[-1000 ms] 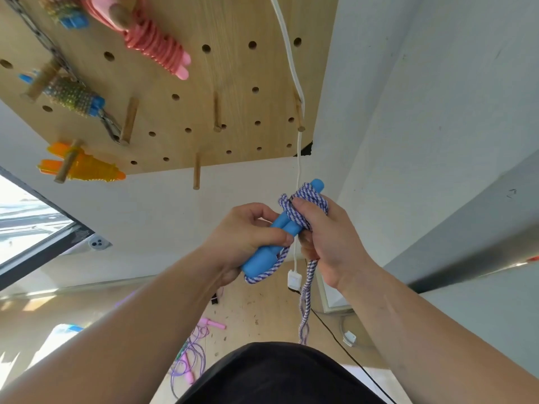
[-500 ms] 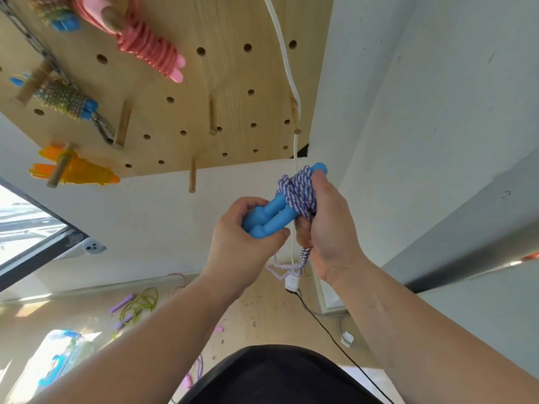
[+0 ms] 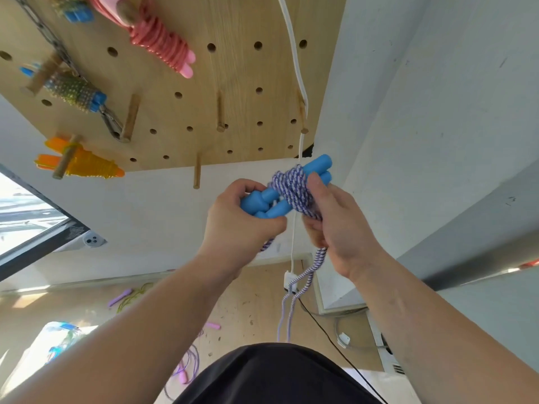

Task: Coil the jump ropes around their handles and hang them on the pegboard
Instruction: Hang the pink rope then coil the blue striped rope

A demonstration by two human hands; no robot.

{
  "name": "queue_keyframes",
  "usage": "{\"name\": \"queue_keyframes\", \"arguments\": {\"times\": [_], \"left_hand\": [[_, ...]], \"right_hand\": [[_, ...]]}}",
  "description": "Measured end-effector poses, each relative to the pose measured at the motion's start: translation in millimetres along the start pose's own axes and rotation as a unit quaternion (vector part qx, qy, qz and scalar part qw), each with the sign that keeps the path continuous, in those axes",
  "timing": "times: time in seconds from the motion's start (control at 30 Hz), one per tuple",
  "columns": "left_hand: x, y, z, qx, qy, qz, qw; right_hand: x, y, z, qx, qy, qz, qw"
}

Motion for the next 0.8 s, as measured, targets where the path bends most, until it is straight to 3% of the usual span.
{"name": "queue_keyframes", "arguments": {"times": [0.13, 0.2, 0.37, 0.47, 0.53, 0.63, 0.8], "left_hand": [[6.9, -21.5, -6.9, -0.011, -0.02, -0.021, 1.0], [6.2, -19.4, -6.1, -0.008, -0.035, 0.006, 0.999], [-7.4, -1.2, -3.4, 0.024, -0.087, 0.115, 0.989], [-10.1, 6.8, 0.4, 0.061, -0.136, 0.154, 0.977], [-9.5, 8.3, 3.9, 0.099, -0.171, 0.184, 0.963], [-7.5, 8.1, 10.5, 0.156, -0.209, 0.23, 0.938], [-7.1, -3.4, 6.5, 0.292, -0.234, 0.318, 0.871]], "right_hand": [[6.4, -26.9, -5.1, 0.013, -0.008, 0.192, 0.981], [6.9, -29.7, -4.7, 0.008, -0.005, 0.217, 0.976], [-3.6, -17.4, 1.6, 0.068, 0.03, 0.056, 0.996], [-9.0, -7.0, 3.3, 0.085, 0.067, -0.069, 0.992], [-12.1, -12.3, -1.0, 0.101, 0.043, -0.125, 0.986], [-10.7, -29.3, -7.8, 0.158, -0.03, -0.094, 0.983], [-6.2, -41.8, -11.4, 0.218, -0.051, 0.004, 0.975]]}}
Point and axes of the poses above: each hand's wrist, its own z-axis away from the middle knuckle, its own y-axis out of the palm, x = y × z, the point moved 1 cm from there along -z, towards the middle knuckle, and after that the axes turned 2 degrees about -y, right-handed, at the moved point
